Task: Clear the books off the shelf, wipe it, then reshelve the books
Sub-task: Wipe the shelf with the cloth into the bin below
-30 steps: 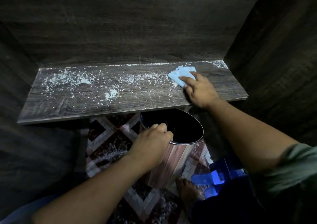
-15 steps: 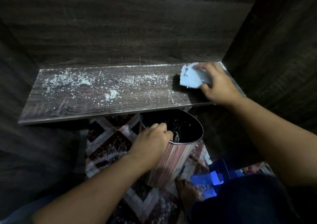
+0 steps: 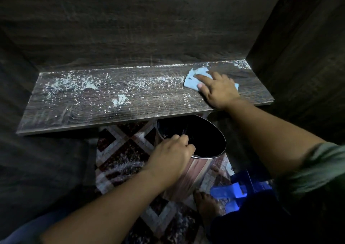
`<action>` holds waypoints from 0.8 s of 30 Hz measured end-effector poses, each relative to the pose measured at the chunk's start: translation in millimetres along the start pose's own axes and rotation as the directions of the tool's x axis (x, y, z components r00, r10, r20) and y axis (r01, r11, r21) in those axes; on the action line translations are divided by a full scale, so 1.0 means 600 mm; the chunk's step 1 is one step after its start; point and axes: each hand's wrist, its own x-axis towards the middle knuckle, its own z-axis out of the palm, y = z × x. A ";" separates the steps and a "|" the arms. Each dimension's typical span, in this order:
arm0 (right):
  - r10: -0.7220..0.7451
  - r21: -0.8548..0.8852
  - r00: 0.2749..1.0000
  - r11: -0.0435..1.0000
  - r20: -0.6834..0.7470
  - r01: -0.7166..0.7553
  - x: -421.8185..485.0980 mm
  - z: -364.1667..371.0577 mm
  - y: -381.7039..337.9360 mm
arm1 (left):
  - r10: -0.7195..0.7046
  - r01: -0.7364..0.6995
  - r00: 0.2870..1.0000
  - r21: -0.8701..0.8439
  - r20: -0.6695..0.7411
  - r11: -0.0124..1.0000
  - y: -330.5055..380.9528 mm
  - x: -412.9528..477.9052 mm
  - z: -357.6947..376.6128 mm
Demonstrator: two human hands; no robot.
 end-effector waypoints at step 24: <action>0.370 0.020 0.929 0.929 -0.011 -0.370 0.061 -0.015 0.155 | -0.043 0.043 0.998 -0.003 0.046 0.999 0.028 0.070 0.019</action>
